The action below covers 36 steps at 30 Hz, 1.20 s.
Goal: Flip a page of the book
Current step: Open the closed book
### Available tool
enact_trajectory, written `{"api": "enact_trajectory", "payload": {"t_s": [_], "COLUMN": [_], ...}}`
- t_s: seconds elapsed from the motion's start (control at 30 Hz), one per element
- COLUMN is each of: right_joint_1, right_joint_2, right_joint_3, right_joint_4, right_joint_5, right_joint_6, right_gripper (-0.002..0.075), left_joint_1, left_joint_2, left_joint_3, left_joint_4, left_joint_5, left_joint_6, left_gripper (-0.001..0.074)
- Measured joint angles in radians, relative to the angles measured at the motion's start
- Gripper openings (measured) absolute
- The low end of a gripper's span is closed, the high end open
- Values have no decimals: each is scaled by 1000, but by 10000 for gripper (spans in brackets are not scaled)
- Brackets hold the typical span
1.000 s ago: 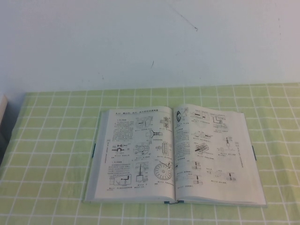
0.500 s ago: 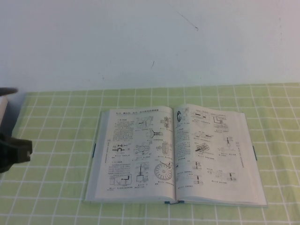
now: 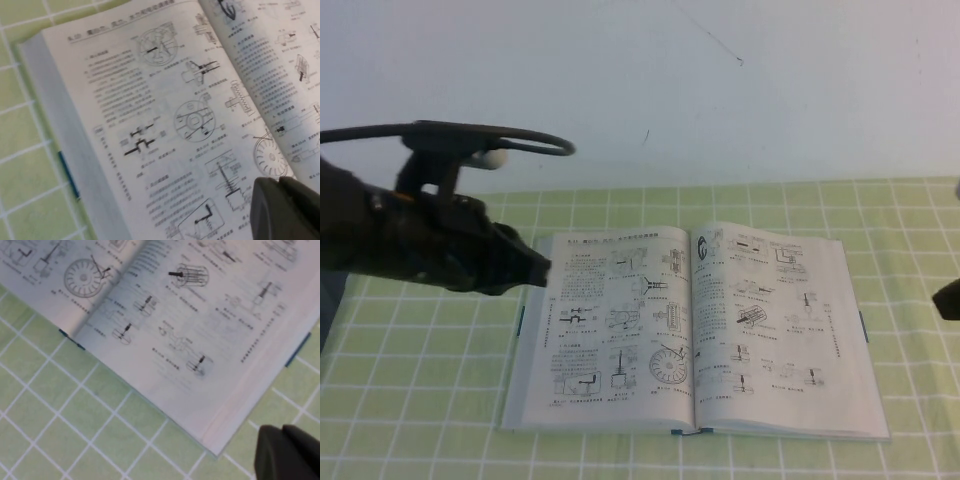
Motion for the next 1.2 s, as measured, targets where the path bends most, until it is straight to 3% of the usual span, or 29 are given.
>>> {"api": "enact_trajectory", "payload": {"t_s": [0.1,0.43,0.5,0.67,0.73,1.2], "right_joint_1": [54,65,65,65,65,65], "right_joint_2": [72,230,265,355,388,583], "right_joint_3": [-56,-112,-112,-112,-112,-125], "right_joint_4": [-8,54,66,96,100,207], "right_joint_5": [-2,-73,-70,-89,-108,-233], "right_joint_6": [0,-42,-42,-23,2,80], "right_gripper": [-3,22,95,381,427,398], "left_joint_1": [-74,-260,-274,-273,-267,-232], "left_joint_2": [98,375,412,478,509,582], "left_joint_3": [-51,-197,-203,-204,-208,-231], "left_joint_4": [0,-12,-12,-3,14,0], "left_joint_5": [-24,-90,-109,-149,-145,-97], "left_joint_6": [2,34,32,-1,-31,-125], "left_gripper": [-4,-4,-4,-4,-4,-4]}}
